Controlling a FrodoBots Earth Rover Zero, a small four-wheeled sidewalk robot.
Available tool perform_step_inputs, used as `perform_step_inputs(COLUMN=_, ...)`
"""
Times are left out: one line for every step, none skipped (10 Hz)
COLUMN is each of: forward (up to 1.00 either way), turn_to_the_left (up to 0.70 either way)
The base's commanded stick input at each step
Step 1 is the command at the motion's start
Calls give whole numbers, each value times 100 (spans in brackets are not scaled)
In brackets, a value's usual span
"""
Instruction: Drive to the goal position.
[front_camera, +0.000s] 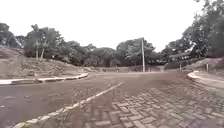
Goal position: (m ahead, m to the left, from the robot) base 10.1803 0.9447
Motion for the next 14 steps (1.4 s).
perform_step_inputs(forward=100, turn_to_the_left=0)
perform_step_inputs(forward=100, turn_to_the_left=0)
perform_step_inputs(forward=100, turn_to_the_left=0)
perform_step_inputs(forward=100, turn_to_the_left=0)
perform_step_inputs(forward=100, turn_to_the_left=0)
perform_step_inputs(forward=100, turn_to_the_left=0)
perform_step_inputs(forward=100, turn_to_the_left=0)
perform_step_inputs(forward=100, turn_to_the_left=0)
perform_step_inputs(forward=100, turn_to_the_left=0)
perform_step_inputs(forward=100, turn_to_the_left=0)
perform_step_inputs(forward=100, turn_to_the_left=0)
perform_step_inputs(forward=100, turn_to_the_left=0)
perform_step_inputs(forward=100, turn_to_the_left=0)
perform_step_inputs(forward=100, turn_to_the_left=0)
